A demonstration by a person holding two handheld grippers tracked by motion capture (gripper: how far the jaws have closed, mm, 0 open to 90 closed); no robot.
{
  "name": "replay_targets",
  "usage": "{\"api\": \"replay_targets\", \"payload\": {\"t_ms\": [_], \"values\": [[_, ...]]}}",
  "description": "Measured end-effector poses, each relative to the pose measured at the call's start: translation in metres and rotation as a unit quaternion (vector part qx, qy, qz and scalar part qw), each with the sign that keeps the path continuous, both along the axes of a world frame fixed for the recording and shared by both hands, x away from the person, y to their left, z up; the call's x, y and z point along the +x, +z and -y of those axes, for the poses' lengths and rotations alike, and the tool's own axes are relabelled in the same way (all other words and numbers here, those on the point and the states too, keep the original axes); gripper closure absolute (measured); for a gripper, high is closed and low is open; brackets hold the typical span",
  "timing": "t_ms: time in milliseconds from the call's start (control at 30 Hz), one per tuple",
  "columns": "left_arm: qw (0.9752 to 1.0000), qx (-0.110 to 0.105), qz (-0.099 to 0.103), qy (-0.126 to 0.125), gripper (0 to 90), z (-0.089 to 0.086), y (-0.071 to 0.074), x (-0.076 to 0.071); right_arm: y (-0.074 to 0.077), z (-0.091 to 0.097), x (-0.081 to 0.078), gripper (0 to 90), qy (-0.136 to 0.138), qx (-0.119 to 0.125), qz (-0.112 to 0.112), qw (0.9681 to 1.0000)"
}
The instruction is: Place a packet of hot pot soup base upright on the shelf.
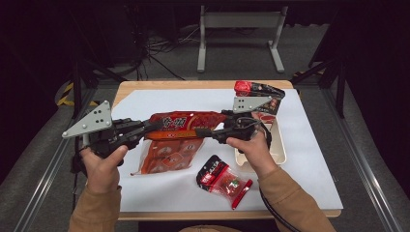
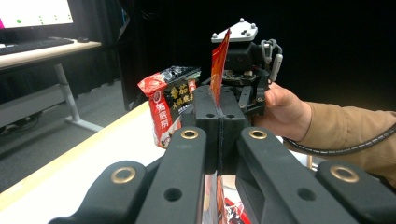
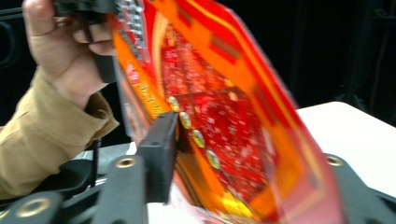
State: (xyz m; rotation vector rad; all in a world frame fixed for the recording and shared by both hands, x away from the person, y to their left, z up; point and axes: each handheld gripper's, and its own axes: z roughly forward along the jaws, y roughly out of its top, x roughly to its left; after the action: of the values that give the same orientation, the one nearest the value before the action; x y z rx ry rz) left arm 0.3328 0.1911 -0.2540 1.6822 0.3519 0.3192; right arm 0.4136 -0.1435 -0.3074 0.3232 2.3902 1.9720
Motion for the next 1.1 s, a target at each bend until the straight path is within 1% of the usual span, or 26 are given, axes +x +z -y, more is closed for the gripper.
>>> {"api": "replay_targets", "payload": {"t_ms": [133,200,233,267,300,367,500,767,833,1000,1100], "values": [[1.0,0.001,0.001,0.006,90.0,-0.002,-0.001,0.002,0.002,-0.003,-0.003,69.0,0.025,-0.007,0.015,0.9996],[1.0,-0.003,-0.002,0.007,90.0,-0.004,-0.002,0.003,0.003,-0.003,-0.005,79.9,0.042,-0.007,0.025,0.9988],[1.0,-0.003,-0.002,0.009,90.0,-0.005,-0.002,0.004,0.004,-0.003,-0.005,84.2,0.044,-0.008,0.027,0.9986],[0.9999,-0.007,-0.004,0.01,90.0,-0.005,-0.003,0.004,0.004,-0.003,-0.006,87.7,0.05,-0.007,0.029,0.9983],[0.9999,-0.005,-0.003,0.009,90.0,-0.006,-0.003,0.004,0.005,-0.003,-0.006,89.1,0.053,-0.005,0.031,0.9981],[0.9999,-0.011,-0.002,0.008,90.0,-0.006,-0.003,0.005,0.008,-0.003,-0.009,89.4,0.052,-0.007,0.039,0.9979],[0.9999,-0.013,-0.001,0.009,90.0,-0.007,-0.002,0.004,0.013,-0.002,-0.01,89.6,0.049,-0.009,0.043,0.9978],[0.9998,-0.014,0.0,0.012,89.9,-0.009,-0.003,0.005,0.02,0.001,-0.012,89.8,0.05,-0.004,0.039,0.998],[0.9998,-0.013,0.001,0.016,89.3,-0.009,-0.003,0.006,0.023,0.002,-0.013,89.8,0.048,-0.001,0.041,0.998],[0.9997,-0.015,-0.004,0.019,85.6,-0.01,-0.005,0.009,0.03,0.004,-0.015,89.8,0.047,-0.004,0.044,0.9979],[0.9995,-0.017,-0.005,0.025,80.5,-0.01,-0.007,0.011,0.035,0.005,-0.017,89.8,0.044,-0.01,0.047,0.9979]]}}
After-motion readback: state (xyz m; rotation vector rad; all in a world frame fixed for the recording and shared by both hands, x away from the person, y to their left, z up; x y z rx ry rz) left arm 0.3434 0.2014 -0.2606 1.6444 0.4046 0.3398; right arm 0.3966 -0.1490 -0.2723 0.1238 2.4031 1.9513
